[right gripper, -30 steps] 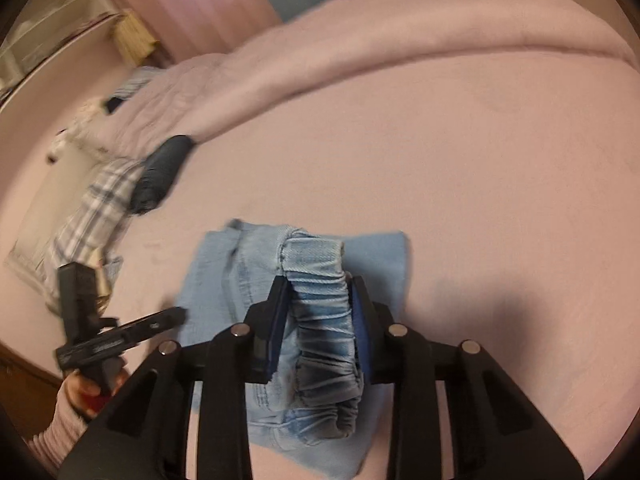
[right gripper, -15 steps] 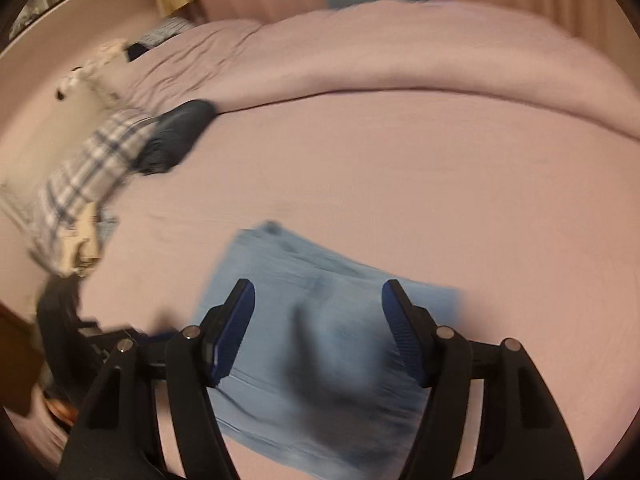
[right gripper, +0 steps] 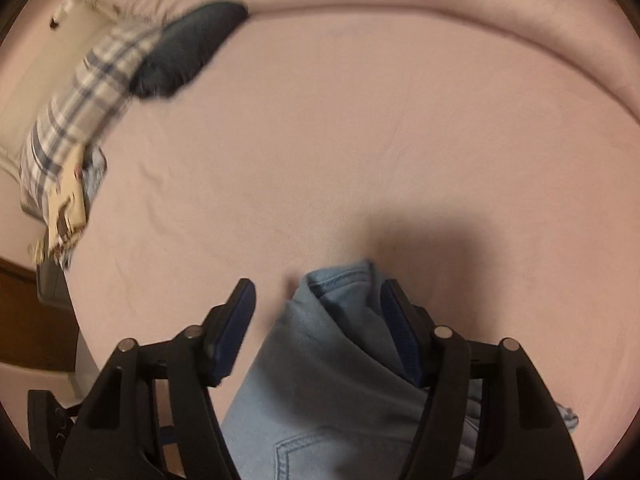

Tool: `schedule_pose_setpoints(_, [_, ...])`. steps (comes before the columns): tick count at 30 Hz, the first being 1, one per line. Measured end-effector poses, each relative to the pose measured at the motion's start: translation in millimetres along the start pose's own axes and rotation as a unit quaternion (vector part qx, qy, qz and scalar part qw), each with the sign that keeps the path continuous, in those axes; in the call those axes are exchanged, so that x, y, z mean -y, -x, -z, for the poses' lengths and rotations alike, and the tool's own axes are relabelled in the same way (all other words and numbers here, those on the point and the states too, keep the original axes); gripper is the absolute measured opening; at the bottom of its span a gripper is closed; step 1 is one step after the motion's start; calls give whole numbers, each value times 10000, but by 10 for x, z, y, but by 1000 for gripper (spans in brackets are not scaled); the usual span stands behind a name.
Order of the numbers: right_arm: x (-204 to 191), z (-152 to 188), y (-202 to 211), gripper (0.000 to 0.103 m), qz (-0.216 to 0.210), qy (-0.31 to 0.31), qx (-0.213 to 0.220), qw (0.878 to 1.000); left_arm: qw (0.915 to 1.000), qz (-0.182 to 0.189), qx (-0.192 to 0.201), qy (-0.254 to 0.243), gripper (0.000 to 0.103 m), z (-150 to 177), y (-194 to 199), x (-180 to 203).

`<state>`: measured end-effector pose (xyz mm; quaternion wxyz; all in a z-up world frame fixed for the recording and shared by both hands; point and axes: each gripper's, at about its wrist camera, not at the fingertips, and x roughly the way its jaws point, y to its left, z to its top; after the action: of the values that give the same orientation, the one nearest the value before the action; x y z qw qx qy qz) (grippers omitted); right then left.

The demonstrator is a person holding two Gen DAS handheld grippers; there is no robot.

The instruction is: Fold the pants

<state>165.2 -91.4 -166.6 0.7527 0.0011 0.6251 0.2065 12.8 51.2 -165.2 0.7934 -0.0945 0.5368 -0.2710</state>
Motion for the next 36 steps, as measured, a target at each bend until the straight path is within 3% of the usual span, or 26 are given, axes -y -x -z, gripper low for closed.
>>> schedule_pose_setpoints(1, [12, 15, -31, 33, 63, 36, -84, 9999, 10000, 97, 0, -6, 28, 4, 0, 6])
schedule_pose_setpoints(2, [22, 14, -26, 28, -21, 39, -95, 9999, 9999, 104, 17, -40, 27, 13, 4, 25])
schedule_pose_setpoints(4, [11, 13, 37, 6, 61, 170, -9, 9998, 9998, -13, 65, -205, 24, 44, -2, 83])
schedule_pose_setpoints(8, [199, 8, 84, 5, 124, 5, 14, 9999, 9999, 70, 94, -125, 21, 103, 19, 91])
schedule_pose_setpoints(10, [179, 44, 34, 5, 339, 162, -23, 9993, 9998, -20, 56, -180, 20, 116, 3, 87])
schedule_pose_setpoints(17, [236, 28, -23, 5, 500, -125, 51, 9987, 9990, -372, 65, -248, 20, 170, -64, 308])
schedule_pose_setpoints(19, [235, 30, 0, 5, 616, -211, 156, 9978, 9985, -441, 33, -324, 20, 302, -2, 406])
schedule_pose_setpoints(21, [185, 57, 130, 5, 673, -174, 531, 9962, 9992, -351, -23, -200, 20, 381, 8, 429])
schedule_pose_setpoints(22, [185, 72, 230, 10, 649, -224, 732, 9949, 9993, -339, 27, -121, 20, 408, 25, 422])
schedule_pose_setpoints(26, [171, 241, 774, 12, 23, -322, 1315, 9908, 9987, -257, 447, 63, 20, 351, 169, 436])
schedule_pose_setpoints(28, [153, 407, 998, 27, -17, -227, 1432, 9894, 9973, -298, 666, 45, 26, 275, 238, 488])
schedule_pose_setpoints(31, [210, 746, 1209, 40, 18, -173, 1528, 9881, 9953, -341, 911, 14, 40, 164, 288, 511])
schedule_pose_setpoints(36, [527, 1371, 1311, 48, 120, -741, 1602, 9842, 9950, -413, 909, 9, 40, 76, 297, 340])
